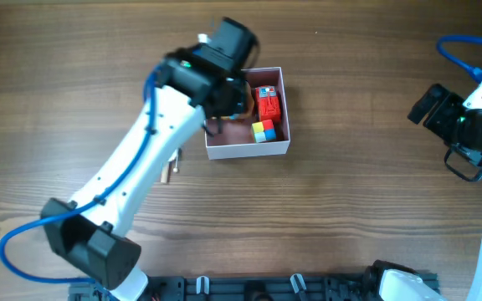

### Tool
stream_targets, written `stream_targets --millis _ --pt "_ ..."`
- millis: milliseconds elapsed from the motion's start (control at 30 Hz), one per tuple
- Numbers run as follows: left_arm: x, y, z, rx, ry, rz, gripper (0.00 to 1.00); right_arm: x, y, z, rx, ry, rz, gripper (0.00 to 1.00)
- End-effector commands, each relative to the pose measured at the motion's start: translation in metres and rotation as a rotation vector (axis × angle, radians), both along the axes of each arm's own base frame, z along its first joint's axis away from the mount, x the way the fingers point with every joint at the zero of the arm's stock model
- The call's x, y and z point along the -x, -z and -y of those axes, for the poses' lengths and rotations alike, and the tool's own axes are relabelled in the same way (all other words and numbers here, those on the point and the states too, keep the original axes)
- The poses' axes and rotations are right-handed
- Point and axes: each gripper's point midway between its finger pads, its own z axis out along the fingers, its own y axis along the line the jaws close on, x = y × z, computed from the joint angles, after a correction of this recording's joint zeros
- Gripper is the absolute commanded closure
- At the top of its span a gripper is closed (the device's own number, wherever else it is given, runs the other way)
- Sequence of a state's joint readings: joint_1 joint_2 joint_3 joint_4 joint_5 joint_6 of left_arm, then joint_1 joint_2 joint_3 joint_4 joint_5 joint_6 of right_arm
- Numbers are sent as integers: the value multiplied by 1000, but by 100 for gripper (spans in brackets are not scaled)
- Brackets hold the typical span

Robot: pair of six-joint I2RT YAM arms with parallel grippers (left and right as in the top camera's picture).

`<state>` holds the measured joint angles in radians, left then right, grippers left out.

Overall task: Pack container
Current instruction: 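Carry the toy duck into the box and open the left gripper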

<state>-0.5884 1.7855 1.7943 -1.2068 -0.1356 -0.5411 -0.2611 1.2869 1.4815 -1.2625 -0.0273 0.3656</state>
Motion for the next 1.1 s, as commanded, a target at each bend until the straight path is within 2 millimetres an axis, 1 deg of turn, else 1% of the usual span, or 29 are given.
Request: stream_targets --millis 0,133,233,300,367,567,767,800,967,1067 --pt "-4 23 16 1 -102 -22 96 0 3 -3 -21 -3 -6 0" --pt "-7 55 25 -36 -115 -80 96 0 3 -3 -21 -4 -6 0" --pt "-9 84 28 -68 -113 -133 96 0 3 -3 -21 -4 -6 0" --pt "-8 97 30 -81 -115 -162 96 0 3 -3 -21 -4 -6 0" --pt "-7 106 30 -93 -115 -183 96 0 3 -3 -20 -5 -6 0" --pt "-3 114 27 -114 -122 -210 96 0 3 -3 -20 -5 -7 0" --pt "8 115 8 -196 -182 -240 96 0 3 -3 -20 -5 -8 0" --pt "8 115 7 -199 -183 -244 96 0 3 -3 -20 -5 -7 0" --pt "12 119 4 -216 -183 -263 91 0 3 -2 -19 -5 -7 0" --pt "14 128 3 -229 -184 -279 88 1 3 -3 -20 -6 -9 0"
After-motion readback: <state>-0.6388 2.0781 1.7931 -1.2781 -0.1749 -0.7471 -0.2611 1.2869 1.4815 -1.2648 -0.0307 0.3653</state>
